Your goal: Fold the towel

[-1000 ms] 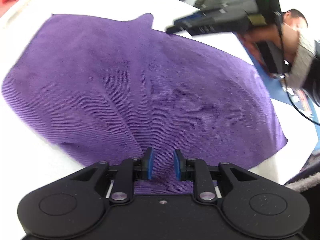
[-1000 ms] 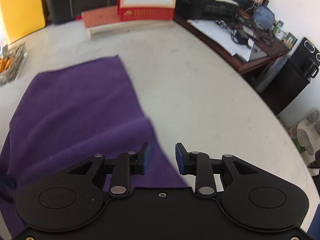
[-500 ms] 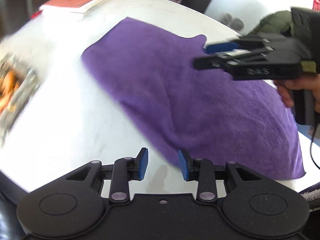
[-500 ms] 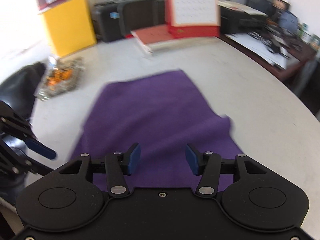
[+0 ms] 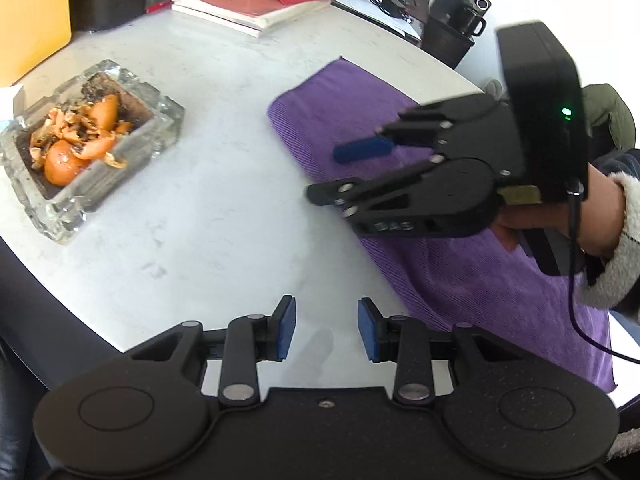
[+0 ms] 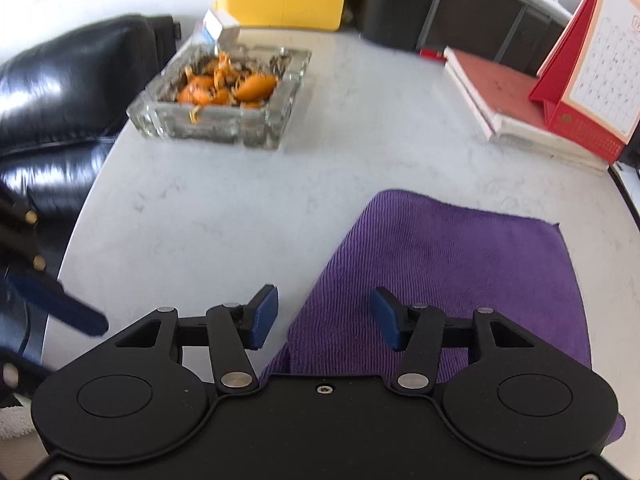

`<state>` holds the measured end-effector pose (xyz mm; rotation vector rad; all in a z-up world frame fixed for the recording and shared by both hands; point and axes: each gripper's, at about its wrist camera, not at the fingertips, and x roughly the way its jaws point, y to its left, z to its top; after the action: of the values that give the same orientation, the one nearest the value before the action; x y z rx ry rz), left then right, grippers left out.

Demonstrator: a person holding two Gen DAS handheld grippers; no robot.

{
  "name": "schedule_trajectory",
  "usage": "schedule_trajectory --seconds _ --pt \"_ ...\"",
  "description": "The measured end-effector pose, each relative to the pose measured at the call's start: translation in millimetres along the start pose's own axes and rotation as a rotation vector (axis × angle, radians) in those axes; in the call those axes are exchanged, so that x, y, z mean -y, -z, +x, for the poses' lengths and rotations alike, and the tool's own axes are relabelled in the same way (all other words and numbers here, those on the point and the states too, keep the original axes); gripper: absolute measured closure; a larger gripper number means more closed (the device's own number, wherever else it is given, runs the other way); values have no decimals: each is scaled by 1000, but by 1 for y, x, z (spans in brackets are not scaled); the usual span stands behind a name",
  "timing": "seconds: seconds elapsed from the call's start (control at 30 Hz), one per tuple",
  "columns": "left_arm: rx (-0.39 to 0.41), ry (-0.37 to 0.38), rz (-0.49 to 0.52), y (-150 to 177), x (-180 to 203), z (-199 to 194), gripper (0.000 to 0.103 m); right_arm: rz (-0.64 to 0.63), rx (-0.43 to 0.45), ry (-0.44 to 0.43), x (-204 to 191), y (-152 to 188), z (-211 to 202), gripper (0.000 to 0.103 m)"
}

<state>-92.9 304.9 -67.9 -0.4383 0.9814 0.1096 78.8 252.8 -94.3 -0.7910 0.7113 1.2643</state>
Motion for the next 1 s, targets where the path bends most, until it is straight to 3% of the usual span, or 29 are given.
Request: schedule_trajectory --seconds 0.07,0.13,0.23,0.43,0.5,0.6,0.73,0.87,1.0 --pt "3 0 -8 -4 -7 3 71 51 -5 -7 8 4 -2 87" --pt "3 4 -9 -9 -10 6 71 153 14 -37 23 8 -5 97" --pt "8 17 -3 -12 -15 3 71 344 84 -97 52 21 -19 97" --pt "2 49 -6 -28 -19 20 71 698 181 -105 112 73 -53 97" --pt "0 57 -1 -35 -17 26 71 804 161 -61 129 98 -55 93" --pt "1 82 -6 -45 -16 35 71 852 145 -17 139 115 -56 87" --pt "6 144 -27 -64 -11 53 71 857 173 -1 140 127 -65 61" --pt "13 212 -59 -87 -6 72 70 850 220 -15 137 139 -83 59" --pt "5 251 -84 -114 2 98 69 838 190 38 134 159 -98 56"
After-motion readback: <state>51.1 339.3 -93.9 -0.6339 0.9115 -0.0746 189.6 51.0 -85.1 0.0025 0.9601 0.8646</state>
